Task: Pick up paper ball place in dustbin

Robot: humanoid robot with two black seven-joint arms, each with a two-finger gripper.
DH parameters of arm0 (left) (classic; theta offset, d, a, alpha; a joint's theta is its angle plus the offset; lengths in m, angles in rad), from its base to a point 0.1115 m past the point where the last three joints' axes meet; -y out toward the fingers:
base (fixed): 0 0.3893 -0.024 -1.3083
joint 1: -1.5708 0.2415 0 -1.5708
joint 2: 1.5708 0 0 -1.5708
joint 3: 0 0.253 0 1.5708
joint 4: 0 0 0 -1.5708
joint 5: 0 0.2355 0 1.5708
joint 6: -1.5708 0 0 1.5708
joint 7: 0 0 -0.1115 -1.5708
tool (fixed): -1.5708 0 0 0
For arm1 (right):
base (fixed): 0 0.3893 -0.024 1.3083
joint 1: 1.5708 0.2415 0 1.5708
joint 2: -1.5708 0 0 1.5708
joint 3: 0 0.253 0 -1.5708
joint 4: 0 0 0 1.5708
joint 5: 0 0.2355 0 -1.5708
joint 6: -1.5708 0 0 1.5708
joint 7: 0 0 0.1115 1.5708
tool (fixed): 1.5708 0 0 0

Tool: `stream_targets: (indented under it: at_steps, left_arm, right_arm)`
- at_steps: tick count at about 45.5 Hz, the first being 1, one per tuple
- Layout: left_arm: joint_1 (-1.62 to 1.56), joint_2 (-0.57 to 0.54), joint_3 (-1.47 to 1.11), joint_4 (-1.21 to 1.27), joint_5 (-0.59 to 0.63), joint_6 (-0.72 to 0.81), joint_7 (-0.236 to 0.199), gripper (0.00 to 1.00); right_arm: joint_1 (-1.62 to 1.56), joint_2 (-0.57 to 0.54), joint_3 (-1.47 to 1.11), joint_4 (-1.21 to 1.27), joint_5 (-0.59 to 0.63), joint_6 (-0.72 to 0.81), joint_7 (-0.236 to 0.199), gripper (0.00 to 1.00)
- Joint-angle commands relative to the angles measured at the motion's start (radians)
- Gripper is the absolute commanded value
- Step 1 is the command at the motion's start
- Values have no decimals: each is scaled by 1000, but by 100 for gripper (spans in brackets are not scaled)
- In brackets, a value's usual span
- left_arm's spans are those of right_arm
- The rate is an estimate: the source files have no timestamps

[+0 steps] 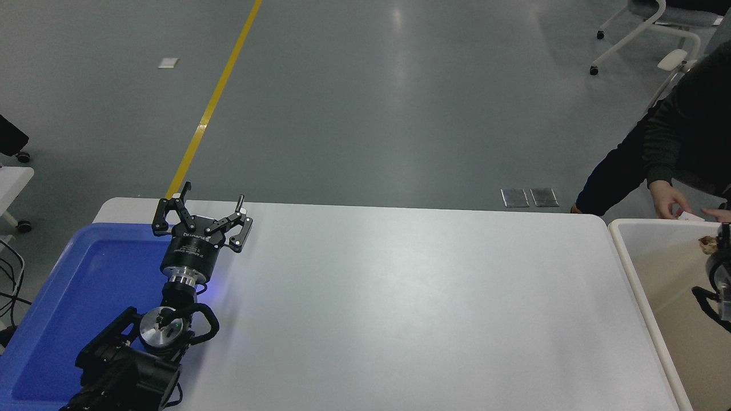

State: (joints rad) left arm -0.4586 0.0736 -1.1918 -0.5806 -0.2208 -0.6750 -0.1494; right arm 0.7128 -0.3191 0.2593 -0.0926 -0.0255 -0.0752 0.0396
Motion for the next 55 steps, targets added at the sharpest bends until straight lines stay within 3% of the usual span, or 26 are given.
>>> stream_targets:
  at_steps: [1, 32, 34, 35, 36, 37, 38, 55]
  left_arm:
    - [0, 0, 0, 1, 0, 0, 1, 99]
    - [0, 0, 0, 1, 0, 0, 1, 99]
    - [0, 0, 0, -1, 0, 0, -1, 99]
    - [0, 0, 0, -1, 0, 0, -1, 99]
    - [0, 0, 0, -1, 0, 0, -1, 99]
    - [0, 0, 0, 1, 0, 0, -1, 99]
    - [0, 0, 0, -1, 0, 0, -1, 99]
    - [0, 0, 0, -1, 1, 0, -1, 99]
  right_arm:
    - [-42, 15, 32, 8, 52, -46, -4, 0]
    - [-107, 2, 104, 8, 62, -44, 0, 6]
    - [-107, 0, 107, 8, 68, -44, -1, 13]
    - [-107, 0, 107, 7, 71, -44, 0, 22]
    - [-107, 0, 107, 8, 78, -44, 0, 39]
    - [-107, -2, 107, 8, 82, -43, 2, 62]
    - [-107, -6, 109, 8, 85, -37, 2, 100]
    - [-104, -14, 109, 8, 96, -38, 3, 100]
